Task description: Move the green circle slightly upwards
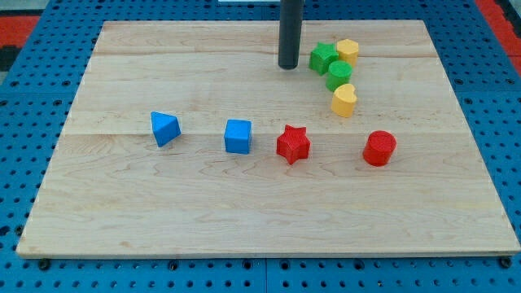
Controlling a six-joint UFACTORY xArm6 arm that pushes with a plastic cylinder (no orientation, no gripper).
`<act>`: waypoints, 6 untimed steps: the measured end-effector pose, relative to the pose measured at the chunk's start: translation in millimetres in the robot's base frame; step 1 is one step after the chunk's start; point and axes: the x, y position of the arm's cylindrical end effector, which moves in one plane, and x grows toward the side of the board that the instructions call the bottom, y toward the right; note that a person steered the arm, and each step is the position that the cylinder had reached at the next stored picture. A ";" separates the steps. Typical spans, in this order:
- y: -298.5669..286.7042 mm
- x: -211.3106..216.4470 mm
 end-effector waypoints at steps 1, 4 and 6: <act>52.5 -0.4; 75.5 -75.4; 79.0 -20.5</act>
